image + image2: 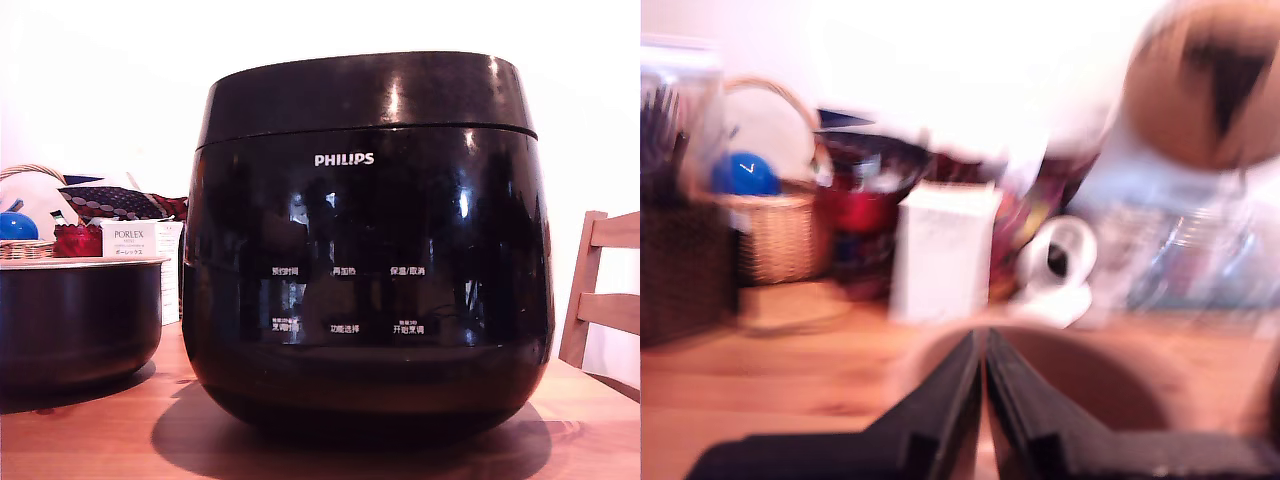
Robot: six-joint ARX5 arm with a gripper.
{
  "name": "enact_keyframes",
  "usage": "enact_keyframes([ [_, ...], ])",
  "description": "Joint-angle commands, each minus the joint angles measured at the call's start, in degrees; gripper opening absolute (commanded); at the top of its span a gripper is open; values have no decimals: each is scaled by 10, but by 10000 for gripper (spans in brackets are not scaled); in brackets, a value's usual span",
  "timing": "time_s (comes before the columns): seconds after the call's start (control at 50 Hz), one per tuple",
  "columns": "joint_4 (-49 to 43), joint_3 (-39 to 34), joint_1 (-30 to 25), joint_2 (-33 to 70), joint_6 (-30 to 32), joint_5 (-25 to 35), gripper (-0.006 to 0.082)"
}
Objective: Open the rice cooker by pressing the large metal button on the top of its lid with medium force
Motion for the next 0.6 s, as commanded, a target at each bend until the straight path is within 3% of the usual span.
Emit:
enact_keyframes([
  [0.0, 9, 10, -1, -5, -23, 38, -22],
  [0.2, -17, 40, -7, -5, -73, 141, -22],
  [0.58, -42, 94, -139, 24, -84, 163, -22],
])
